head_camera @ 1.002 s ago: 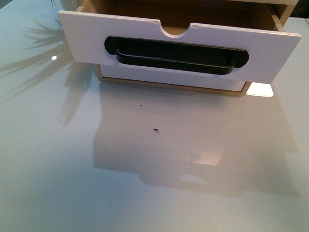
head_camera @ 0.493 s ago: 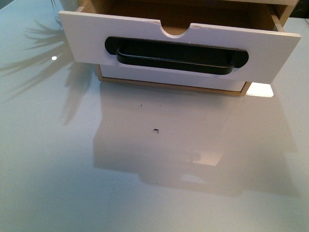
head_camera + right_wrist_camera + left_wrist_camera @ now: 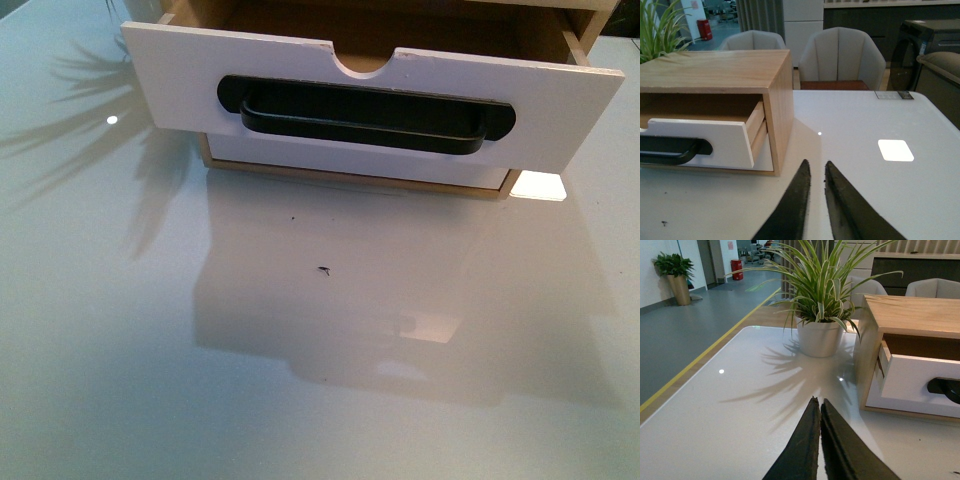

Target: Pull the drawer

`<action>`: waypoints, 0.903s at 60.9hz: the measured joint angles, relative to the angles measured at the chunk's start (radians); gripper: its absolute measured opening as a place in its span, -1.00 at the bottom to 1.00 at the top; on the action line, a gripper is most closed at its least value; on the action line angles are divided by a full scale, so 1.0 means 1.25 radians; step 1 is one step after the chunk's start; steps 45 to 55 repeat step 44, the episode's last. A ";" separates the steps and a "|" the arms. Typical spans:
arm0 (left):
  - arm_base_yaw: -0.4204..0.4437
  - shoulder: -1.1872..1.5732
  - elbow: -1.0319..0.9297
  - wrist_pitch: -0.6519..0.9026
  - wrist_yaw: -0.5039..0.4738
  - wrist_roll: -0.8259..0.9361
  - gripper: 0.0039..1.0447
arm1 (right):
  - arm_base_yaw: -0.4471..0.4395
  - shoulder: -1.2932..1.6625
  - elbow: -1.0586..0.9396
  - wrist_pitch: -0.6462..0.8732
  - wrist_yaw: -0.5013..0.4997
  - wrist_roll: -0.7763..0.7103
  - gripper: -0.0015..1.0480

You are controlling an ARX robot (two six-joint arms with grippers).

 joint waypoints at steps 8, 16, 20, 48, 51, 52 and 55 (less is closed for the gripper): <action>0.000 0.000 0.000 0.000 0.000 0.000 -0.02 | 0.000 0.000 0.000 0.000 0.000 0.000 -0.23; 0.000 0.000 0.000 0.000 0.000 0.000 0.45 | 0.000 0.000 0.000 0.000 0.000 0.000 0.23; 0.000 0.000 0.000 0.000 0.000 0.000 0.65 | 0.000 0.000 0.000 0.000 0.000 0.000 0.43; 0.000 0.000 0.000 0.000 0.000 0.000 0.87 | 0.000 0.000 0.000 0.000 0.000 0.000 0.83; 0.000 0.000 0.000 0.000 0.000 0.000 0.87 | 0.000 0.000 0.000 0.000 0.000 0.000 0.83; 0.000 0.000 0.000 0.000 0.000 0.000 0.87 | 0.000 0.000 0.000 0.000 0.000 0.000 0.83; 0.000 0.000 0.000 0.000 0.000 0.000 0.87 | 0.000 0.000 0.000 0.000 0.000 0.000 0.83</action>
